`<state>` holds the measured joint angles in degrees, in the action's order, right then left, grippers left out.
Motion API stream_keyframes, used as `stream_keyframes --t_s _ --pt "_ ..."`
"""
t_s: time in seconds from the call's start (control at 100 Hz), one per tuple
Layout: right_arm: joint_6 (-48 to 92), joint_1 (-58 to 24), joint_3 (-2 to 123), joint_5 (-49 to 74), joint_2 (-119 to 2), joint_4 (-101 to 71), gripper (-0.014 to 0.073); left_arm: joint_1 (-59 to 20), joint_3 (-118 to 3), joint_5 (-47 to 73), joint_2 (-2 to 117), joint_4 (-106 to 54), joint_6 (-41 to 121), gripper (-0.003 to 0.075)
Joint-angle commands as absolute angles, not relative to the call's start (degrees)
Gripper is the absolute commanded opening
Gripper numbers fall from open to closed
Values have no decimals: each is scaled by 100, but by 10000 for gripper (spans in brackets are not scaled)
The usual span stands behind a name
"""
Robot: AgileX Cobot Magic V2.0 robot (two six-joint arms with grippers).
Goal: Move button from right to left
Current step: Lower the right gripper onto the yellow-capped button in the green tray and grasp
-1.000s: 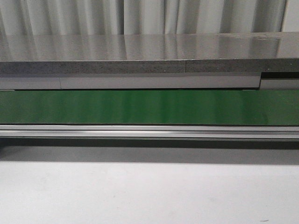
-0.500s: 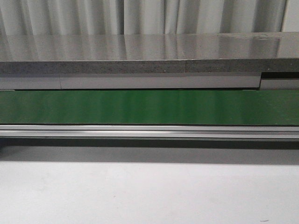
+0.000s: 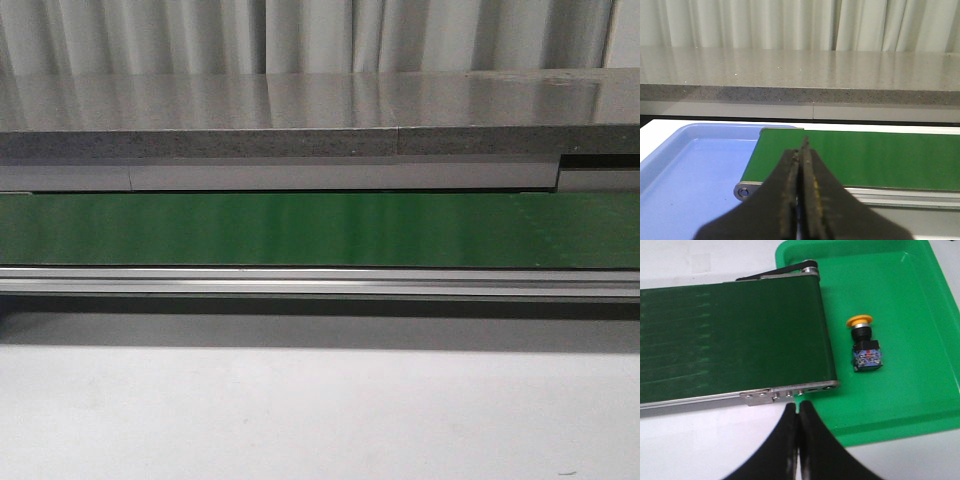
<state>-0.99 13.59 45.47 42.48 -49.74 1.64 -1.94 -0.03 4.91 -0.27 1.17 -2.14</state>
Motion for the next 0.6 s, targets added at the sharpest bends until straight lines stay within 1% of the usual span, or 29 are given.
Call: stream_keyframes --t_s 0.0,0.04,0.09,0.11,0.14,0.16,0.21,0.26,0.59 --pt "237 1628 4849 4044 -5099 162 110 -246 246 47 -206 122 -265 -20" --pt "374 1750 4869 4050 -5185 162 188 -246 246 47 -206 122 -265 -20" --pt "532 1896 4899 4055 -5296 162 329 -246 246 47 -206 122 -265 -20" --pt "576 1962 4908 4056 -5350 162 363 -246 246 47 -206 122 -265 -20" --pt "636 2051 4929 4056 -5420 162 444 -246 246 47 -206 122 -265 -20" --pt "694 2116 4946 4056 -5475 162 485 -246 246 47 -206 122 -265 -20" --pt "849 2253 4978 4082 -5604 168 554 -246 246 47 -206 122 -265 -20" --pt "986 2379 5018 4087 -5722 168 576 -246 246 47 -206 122 -265 -20" --pt "1084 3074 5608 4021 -6829 178 570 -246 246 47 -206 122 -265 -20"
